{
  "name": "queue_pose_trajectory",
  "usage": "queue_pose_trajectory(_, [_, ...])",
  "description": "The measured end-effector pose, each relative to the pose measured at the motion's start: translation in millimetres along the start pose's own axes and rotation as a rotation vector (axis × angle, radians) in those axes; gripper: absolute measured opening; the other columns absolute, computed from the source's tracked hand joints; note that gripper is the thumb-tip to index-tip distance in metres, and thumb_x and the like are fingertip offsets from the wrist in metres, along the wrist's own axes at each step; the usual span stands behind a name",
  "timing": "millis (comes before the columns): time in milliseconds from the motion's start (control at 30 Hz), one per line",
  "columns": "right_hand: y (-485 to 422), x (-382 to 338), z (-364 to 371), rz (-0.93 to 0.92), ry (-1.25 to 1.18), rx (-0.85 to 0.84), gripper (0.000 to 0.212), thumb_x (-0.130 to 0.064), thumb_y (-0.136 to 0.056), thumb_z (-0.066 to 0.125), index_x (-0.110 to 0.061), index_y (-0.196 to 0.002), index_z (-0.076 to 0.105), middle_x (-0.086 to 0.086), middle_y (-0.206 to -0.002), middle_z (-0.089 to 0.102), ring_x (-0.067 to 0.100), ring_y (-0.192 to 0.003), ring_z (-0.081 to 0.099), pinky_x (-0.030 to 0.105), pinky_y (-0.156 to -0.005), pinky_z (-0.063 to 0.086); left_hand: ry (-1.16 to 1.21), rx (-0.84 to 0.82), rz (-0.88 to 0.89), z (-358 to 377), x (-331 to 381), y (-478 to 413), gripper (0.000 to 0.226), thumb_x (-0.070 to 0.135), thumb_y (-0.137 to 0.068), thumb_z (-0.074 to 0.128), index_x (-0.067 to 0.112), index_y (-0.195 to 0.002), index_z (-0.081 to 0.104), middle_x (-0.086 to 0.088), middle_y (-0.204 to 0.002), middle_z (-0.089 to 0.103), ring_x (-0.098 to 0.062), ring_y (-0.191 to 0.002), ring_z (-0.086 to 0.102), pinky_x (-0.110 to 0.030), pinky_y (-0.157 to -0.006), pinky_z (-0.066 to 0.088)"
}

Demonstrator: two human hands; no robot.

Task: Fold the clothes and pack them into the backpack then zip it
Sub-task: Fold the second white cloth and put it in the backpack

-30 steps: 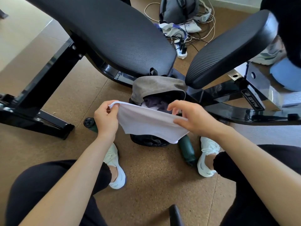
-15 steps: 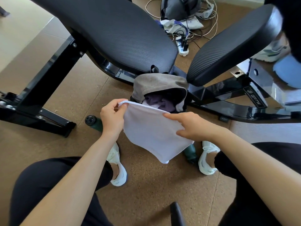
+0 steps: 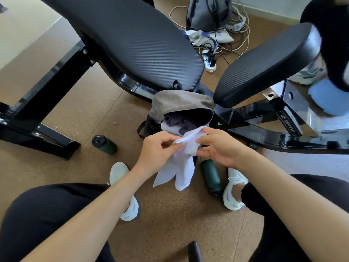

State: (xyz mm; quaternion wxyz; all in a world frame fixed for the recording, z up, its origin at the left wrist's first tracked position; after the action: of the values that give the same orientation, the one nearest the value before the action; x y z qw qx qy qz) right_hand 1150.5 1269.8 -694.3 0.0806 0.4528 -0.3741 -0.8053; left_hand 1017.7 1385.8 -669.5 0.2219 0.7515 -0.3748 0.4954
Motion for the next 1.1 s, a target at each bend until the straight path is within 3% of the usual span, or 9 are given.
queue_pose_trajectory(133, [-0.3,-0.7,8.3,0.001,-0.139,-0.032,0.031,-0.01,-0.097,0.062,-0.003,-0.127,0.056,0.033,-0.126,0.064,0.04,-0.114,0.068,0.047,-0.092,0.059,-0.042,0.003,0.053,10.9,8.2,4.0,0.021,0.032,-0.092,0.073,0.016,-0.104,0.081,0.008,-0.088,0.071,-0.011,-0.083,0.066,-0.021,-0.069,0.05])
queue_pose_trajectory(233, [-4.1,-1.6,9.5,-0.029,-0.071,-0.03,0.029,-0.017,-0.098,0.065,-0.014,-0.124,0.052,0.03,-0.117,0.067,0.036,-0.099,0.074,0.04,-0.082,0.061,-0.099,0.068,0.131,13.8,20.8,9.5,0.025,0.038,-0.091,0.071,0.018,-0.101,0.082,0.008,-0.082,0.065,-0.01,-0.075,0.062,-0.021,-0.064,0.046])
queue_pose_trajectory(333, [-4.5,-4.1,9.0,-0.081,0.038,0.018,0.027,-0.016,-0.097,0.067,-0.005,-0.12,0.055,0.022,-0.116,0.07,0.033,-0.091,0.075,0.034,-0.068,0.06,-0.153,0.078,0.19,17.8,30.3,13.9,0.025,0.036,-0.089,0.074,0.017,-0.105,0.081,0.005,-0.086,0.063,-0.008,-0.077,0.06,-0.02,-0.064,0.048])
queue_pose_trajectory(500, [-5.8,-18.1,-3.5,-0.262,0.408,0.157,0.068,-0.005,-0.082,0.064,-0.025,-0.146,0.049,0.015,-0.108,0.074,0.034,-0.092,0.072,0.035,-0.069,0.055,-0.003,-0.121,0.1,27.5,28.5,16.8,0.016,0.021,-0.084,0.082,0.014,-0.098,0.081,0.007,-0.093,0.07,-0.012,-0.077,0.068,-0.02,-0.067,0.053])
queue_pose_trajectory(633, [3.8,-40.8,-2.0,-0.382,0.863,0.151,0.082,-0.007,-0.086,0.051,-0.041,-0.158,0.029,0.001,-0.096,0.065,0.013,-0.073,0.055,0.026,-0.066,0.042,-0.038,-0.013,-0.085,3.0,2.7,7.0,0.01,0.018,-0.09,0.072,0.018,-0.098,0.079,0.011,-0.085,0.072,-0.007,-0.078,0.066,-0.019,-0.068,0.047])
queue_pose_trajectory(733, [15.9,-44.9,6.6,-0.379,1.049,0.066,0.083,-0.002,-0.089,0.046,-0.046,-0.156,0.029,-0.014,-0.132,0.061,0.013,-0.101,0.064,0.028,-0.085,0.051,-0.082,0.05,-0.236,-11.2,-19.2,1.1,0.033,0.017,-0.088,0.076,0.023,-0.12,0.069,0.014,-0.103,0.067,-0.002,-0.094,0.063,-0.009,-0.074,0.044])
queue_pose_trajectory(900, [29.7,-38.5,18.6,-0.352,1.152,-0.07,0.081,0.003,-0.089,0.046,-0.052,-0.148,0.037,-0.024,-0.091,0.059,-0.002,-0.074,0.056,0.014,-0.065,0.039,0.002,-0.178,-0.2,7.5,-19.0,-3.0,0.074,0.019,-0.081,0.085,0.029,-0.145,0.05,0.013,-0.14,0.056,-0.003,-0.129,0.048,-0.02,-0.102,0.04])
queue_pose_trajectory(967, [35.5,-40.9,21.7,-0.386,1.144,-0.108,0.081,0.005,-0.089,0.048,-0.053,-0.145,0.04,-0.023,-0.094,0.063,0.0,-0.081,0.059,0.016,-0.067,0.043,0.086,-0.27,-0.155,18.0,-14.0,-2.3,0.072,0.017,-0.079,0.088,0.026,-0.142,0.055,0.012,-0.135,0.061,-0.003,-0.127,0.053,-0.02,-0.104,0.043])
queue_pose_trajectory(1100, [43.0,-57.6,13.5,-0.446,1.057,-0.052,0.086,0.009,-0.087,0.048,-0.061,-0.135,0.043,-0.039,-0.11,0.063,-0.009,-0.111,0.06,0.011,-0.084,0.045,0.093,-0.346,-0.216,23.5,-22.0,1.8,0.042,0.027,-0.078,0.089,0.011,-0.113,0.072,-0.003,-0.11,0.075,-0.016,-0.105,0.07,-0.046,-0.092,0.058])
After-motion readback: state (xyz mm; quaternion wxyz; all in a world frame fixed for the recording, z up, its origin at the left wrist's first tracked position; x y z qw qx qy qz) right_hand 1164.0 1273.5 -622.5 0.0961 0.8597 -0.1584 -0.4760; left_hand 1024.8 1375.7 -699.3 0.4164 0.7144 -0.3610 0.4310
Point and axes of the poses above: each hand's wrist, its own y-axis away from the middle knuckle, its own z-axis out of the palm, x = y × z, the point moved 8 cm from there along -y, towards the middle knuckle
